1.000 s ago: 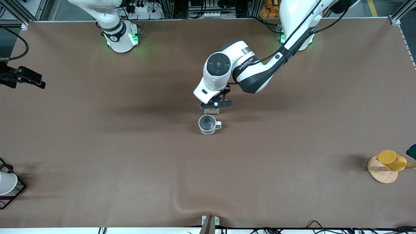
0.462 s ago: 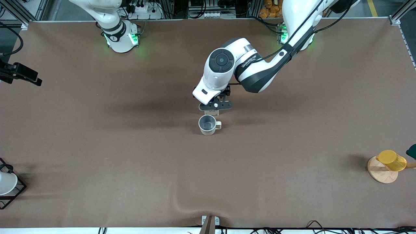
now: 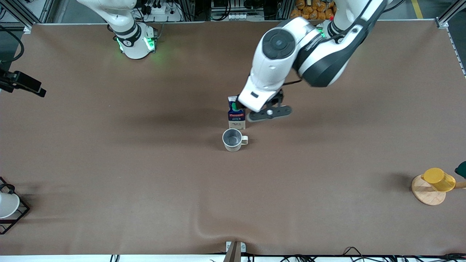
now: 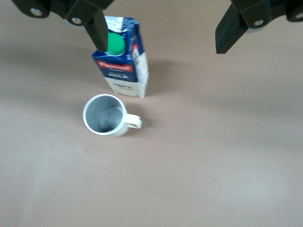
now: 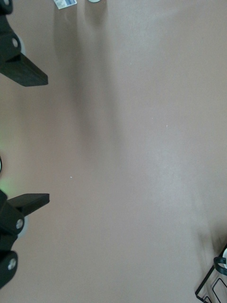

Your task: Place milk next to cup

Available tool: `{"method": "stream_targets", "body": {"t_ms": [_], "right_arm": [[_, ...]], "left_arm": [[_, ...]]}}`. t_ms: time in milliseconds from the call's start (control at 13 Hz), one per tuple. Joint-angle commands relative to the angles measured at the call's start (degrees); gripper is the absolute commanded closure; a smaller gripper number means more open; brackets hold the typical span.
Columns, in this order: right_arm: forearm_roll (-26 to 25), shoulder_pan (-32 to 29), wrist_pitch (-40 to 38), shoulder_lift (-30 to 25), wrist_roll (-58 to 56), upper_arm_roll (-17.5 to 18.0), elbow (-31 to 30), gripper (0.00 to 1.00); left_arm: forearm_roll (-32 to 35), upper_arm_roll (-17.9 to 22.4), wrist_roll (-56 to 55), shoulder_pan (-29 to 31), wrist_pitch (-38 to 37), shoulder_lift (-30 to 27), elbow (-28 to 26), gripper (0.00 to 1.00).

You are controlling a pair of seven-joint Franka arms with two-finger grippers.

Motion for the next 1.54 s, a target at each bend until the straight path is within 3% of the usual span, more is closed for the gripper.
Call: {"method": "stream_targets", "body": {"t_ms": [0,462,615,923,1077,1462], "right_arm": [[-0.11,2.15,-0.89,-0.86,0.82,-1.04,0.74,0.00],[0.06,2.24,-1.16,-1.91,-4.54,-1.22,0.74,0.00],[-0.20,3.11,-0.89,-1.83,-4.90,-1.39,0.65,0.00],[-0.55,3.56,-0.89,-1.74,-7.00,-1.39,0.13,0.00],[-0.47,3.21,-1.85,-1.74,-11.22,-1.48,0.04,0.00],[-0.20,3.20,-4.14,-2.70,-11.32,-1.92,-1.28,0.00]], "left_arm": [[1.91,0.37,-1.39,4.39,-1.80,-5.96,-2.13,0.00],[1.47,0.89,10.96,13.11,-4.61,-10.71,-4.41,0.00],[-0.62,5.61,18.10,12.85,-6.20,-12.47,-4.33,0.00],[-4.84,10.99,32.24,13.64,-9.89,-18.17,-4.59,0.00],[-9.68,16.95,41.63,13.47,-11.11,-21.60,-5.38,0.00],[-9.87,26.71,62.21,13.47,-14.81,-24.08,-4.33,0.00]]}}
